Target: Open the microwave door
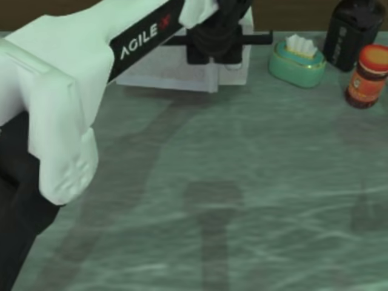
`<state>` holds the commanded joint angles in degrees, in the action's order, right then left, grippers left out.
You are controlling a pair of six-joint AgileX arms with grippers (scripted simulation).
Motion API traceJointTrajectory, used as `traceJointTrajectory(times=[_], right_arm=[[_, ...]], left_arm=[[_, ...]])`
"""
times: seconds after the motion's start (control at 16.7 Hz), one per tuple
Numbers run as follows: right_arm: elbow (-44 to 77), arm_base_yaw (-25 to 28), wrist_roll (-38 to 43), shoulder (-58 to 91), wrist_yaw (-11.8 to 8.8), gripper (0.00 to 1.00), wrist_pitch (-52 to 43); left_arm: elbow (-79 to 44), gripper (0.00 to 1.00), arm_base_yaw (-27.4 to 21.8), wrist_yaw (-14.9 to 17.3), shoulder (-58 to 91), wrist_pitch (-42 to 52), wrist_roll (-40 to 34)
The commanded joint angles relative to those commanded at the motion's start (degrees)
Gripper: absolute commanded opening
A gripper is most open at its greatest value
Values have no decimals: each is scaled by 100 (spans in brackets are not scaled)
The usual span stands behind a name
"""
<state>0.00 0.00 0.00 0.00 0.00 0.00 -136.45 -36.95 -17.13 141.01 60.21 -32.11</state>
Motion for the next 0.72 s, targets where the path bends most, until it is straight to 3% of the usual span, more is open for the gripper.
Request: traceJointTrajectory(times=[0.36, 0.72], right_arm=[[0, 0, 0, 0, 0, 100, 0], [0, 0, 0, 0, 0, 100, 0]], left_arm=[[1218, 0, 56, 194, -687, -644, 432], [1282, 0, 61, 212, -740, -690, 459]])
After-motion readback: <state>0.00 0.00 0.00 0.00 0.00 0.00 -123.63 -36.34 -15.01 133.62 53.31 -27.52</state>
